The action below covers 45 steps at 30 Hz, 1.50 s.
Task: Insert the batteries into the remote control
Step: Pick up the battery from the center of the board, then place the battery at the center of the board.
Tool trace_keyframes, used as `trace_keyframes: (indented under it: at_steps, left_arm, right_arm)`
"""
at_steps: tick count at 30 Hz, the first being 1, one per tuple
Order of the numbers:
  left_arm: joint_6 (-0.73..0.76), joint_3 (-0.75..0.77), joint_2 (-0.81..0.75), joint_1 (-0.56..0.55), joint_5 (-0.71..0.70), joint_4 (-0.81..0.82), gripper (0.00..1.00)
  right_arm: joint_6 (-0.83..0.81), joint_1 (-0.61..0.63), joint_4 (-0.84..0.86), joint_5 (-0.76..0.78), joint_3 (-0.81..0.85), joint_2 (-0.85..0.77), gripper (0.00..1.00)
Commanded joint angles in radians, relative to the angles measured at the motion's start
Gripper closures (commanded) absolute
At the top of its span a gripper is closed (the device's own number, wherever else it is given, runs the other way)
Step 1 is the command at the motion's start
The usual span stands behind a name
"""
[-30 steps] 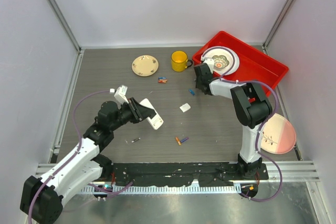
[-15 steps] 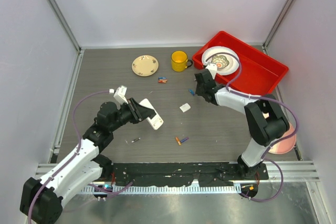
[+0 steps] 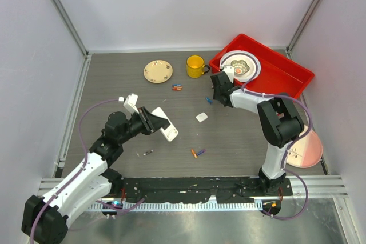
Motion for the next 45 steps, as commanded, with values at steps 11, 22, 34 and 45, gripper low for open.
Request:
trace_keyframes:
  at_steps: [11, 22, 34, 45]
  left_arm:
    - [-0.022, -0.011, 0.0, -0.003, 0.049, 0.094, 1.0]
    - [-0.022, -0.013, 0.002, -0.003, 0.051, 0.096, 1.0]
    - [-0.028, -0.013, -0.035, -0.004, 0.046, 0.088, 1.0]
    - [-0.025, 0.001, -0.158, -0.004, -0.115, -0.005, 1.0]
  right_arm:
    - [-0.093, -0.053, 0.048, 0.015, 0.182, 0.162, 0.57]
    - [-0.077, -0.056, 0.016, 0.002, 0.179, 0.197, 0.83]
    - [0.386, 0.12, -0.039, 0.069, -0.031, -0.168, 0.99]
    - [1.353, 0.466, -0.666, 0.275, 0.042, -0.185, 0.99]
